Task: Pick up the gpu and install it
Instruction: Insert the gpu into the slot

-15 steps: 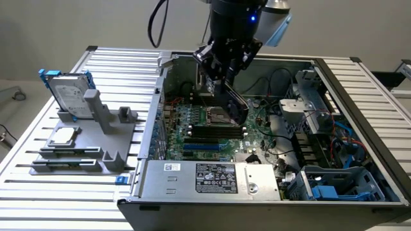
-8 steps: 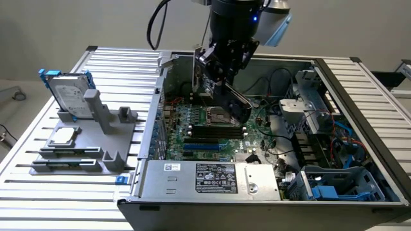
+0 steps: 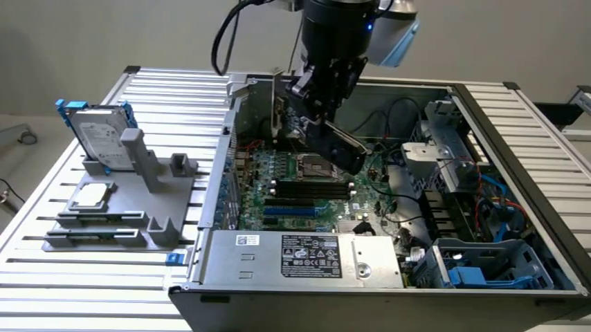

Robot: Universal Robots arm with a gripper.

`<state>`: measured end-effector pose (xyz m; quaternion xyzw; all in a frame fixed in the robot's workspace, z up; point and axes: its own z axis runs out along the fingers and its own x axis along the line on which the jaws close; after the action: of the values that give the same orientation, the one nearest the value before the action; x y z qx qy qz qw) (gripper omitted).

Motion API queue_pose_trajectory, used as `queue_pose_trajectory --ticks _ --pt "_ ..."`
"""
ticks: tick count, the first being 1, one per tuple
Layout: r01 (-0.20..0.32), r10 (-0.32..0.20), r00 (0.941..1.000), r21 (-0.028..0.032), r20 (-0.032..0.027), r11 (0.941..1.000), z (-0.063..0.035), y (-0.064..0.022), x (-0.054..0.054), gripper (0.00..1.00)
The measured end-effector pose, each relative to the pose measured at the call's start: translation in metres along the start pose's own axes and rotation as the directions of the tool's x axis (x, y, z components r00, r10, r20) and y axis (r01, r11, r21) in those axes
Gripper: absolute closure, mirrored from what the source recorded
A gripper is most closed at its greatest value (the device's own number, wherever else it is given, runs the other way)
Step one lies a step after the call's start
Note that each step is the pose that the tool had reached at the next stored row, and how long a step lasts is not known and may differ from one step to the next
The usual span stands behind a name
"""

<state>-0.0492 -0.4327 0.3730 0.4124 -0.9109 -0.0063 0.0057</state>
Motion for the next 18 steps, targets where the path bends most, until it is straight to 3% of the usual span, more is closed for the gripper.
queue_pose_trajectory --ticks 5,9,13,18 --pt "0.09 -0.09 0.996 0.0004 -0.0014 0.996 0.0009 0.0 0.0 0.73" --pt "0.163 -0.163 0.9866 0.0006 -0.0028 0.9866 0.0015 -0.0001 0.0 0.73" --pt "0.234 -0.234 0.9722 0.0008 -0.0039 0.9723 0.0022 -0.0001 0.0 0.73" --pt "0.321 -0.321 0.9471 0.0008 -0.0054 0.9472 0.0033 -0.0001 0.0 0.73"
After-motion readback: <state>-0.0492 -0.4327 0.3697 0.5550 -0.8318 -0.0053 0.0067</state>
